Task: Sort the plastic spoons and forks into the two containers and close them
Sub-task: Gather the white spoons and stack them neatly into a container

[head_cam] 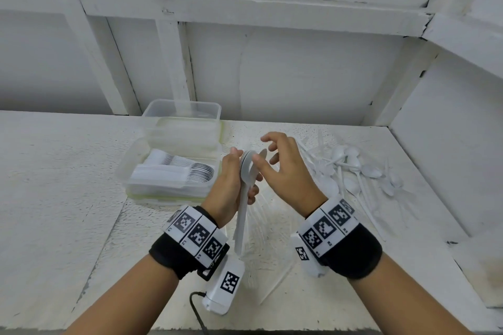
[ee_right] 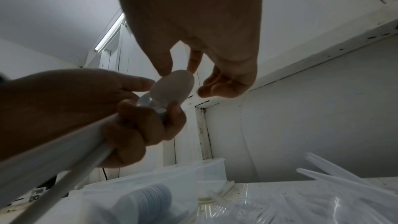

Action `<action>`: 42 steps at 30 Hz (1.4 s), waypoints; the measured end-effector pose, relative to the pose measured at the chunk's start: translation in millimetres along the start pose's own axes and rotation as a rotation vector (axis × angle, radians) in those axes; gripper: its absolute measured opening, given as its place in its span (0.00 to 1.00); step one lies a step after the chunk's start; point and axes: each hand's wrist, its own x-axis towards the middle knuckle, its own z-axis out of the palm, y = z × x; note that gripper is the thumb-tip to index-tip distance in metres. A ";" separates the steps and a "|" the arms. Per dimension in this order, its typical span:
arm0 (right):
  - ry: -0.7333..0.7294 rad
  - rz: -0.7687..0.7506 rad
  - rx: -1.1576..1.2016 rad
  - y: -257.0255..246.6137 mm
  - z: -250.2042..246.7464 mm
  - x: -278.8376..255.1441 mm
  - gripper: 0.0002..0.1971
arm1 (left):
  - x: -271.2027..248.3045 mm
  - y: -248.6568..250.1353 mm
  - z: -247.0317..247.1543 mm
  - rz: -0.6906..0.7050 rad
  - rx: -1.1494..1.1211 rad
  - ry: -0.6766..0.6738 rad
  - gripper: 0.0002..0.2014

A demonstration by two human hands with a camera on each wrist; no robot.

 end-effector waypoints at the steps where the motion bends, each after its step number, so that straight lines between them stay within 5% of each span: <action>1: -0.046 -0.002 0.013 -0.5 -0.4 3.5 0.17 | -0.2 1.8 0.2 0.004 0.000 -0.010 0.25; 10: -0.227 -0.056 -0.066 -1.6 6.4 14.2 0.06 | -5.6 10.4 1.4 0.006 0.032 -0.067 0.15; 16: -0.242 -0.051 -0.142 -8.9 11.9 17.7 0.10 | -1.9 6.1 -5.1 -0.052 -0.061 -0.172 0.34; 20: -0.205 -0.014 0.027 -5.3 15.0 23.4 0.08 | -3.0 5.6 -13.1 -0.132 -0.127 -0.165 0.34; 25: -0.057 0.066 0.140 5.2 7.5 35.4 0.09 | -18.5 -1.7 -21.8 -0.167 0.247 -0.208 0.16; 33: -0.002 -0.018 -0.047 14.4 18.3 32.8 0.16 | -12.4 6.3 -26.2 -0.229 0.330 -0.163 0.17; 38: -0.023 0.001 -0.132 15.9 14.3 36.7 0.15 | -4.8 10.8 -29.6 -0.034 0.921 -0.216 0.12; 42: -0.148 -0.161 -0.410 20.5 7.1 36.4 0.16 | 4.2 23.5 -47.0 0.068 1.317 -0.250 0.13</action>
